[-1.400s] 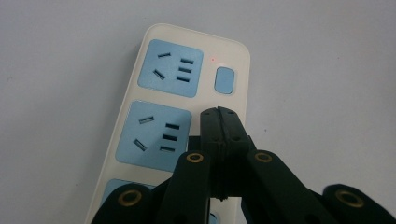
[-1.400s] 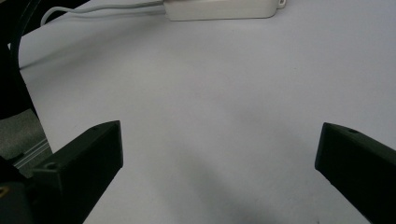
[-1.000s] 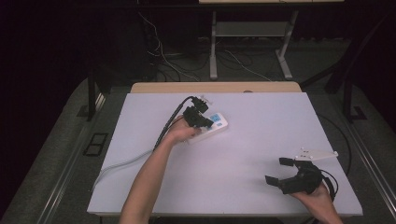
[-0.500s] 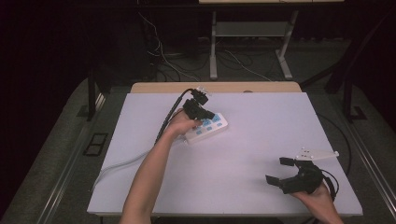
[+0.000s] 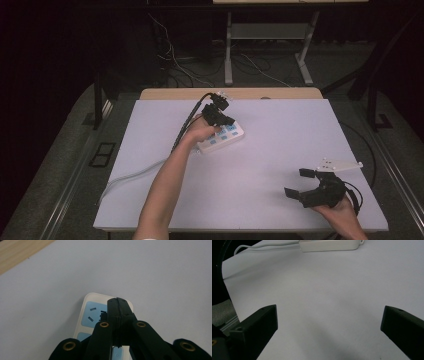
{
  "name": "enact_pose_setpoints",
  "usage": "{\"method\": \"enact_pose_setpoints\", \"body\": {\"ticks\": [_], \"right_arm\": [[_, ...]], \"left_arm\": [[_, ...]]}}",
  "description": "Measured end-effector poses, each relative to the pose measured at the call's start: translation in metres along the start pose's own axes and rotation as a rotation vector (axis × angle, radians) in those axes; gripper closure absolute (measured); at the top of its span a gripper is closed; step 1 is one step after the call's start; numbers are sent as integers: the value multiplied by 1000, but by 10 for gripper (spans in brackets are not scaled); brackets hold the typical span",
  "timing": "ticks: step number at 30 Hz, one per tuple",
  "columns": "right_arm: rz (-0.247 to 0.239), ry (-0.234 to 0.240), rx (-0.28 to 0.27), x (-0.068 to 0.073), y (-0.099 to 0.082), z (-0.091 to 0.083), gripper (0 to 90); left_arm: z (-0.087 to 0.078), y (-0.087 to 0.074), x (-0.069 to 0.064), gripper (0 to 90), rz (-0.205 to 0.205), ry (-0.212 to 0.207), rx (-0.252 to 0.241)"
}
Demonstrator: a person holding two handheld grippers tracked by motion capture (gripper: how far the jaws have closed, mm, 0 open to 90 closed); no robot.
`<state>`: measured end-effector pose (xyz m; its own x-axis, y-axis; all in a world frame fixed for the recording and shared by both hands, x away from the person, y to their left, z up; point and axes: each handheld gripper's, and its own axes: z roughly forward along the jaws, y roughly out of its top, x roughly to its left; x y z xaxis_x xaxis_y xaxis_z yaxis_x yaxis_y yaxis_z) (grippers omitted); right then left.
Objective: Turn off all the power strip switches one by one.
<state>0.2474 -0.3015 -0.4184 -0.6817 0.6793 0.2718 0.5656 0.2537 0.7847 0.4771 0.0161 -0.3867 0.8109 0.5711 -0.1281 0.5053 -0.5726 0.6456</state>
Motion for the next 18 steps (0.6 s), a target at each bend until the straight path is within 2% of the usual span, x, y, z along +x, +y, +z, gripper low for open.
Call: {"method": "enact_pose_setpoints", "body": {"ticks": [7, 15, 18], "right_arm": [[-2, 1, 1, 0, 0, 0, 6], [-1, 1, 2, 0, 0, 0, 6], [-3, 1, 3, 0, 0, 0, 6]], "left_arm": [[16, -5, -2, 893, 2, -6, 31], [20, -6, -5, 893, 8, -24, 41], [23, -6, -7, 893, 24, -28, 59]]}}
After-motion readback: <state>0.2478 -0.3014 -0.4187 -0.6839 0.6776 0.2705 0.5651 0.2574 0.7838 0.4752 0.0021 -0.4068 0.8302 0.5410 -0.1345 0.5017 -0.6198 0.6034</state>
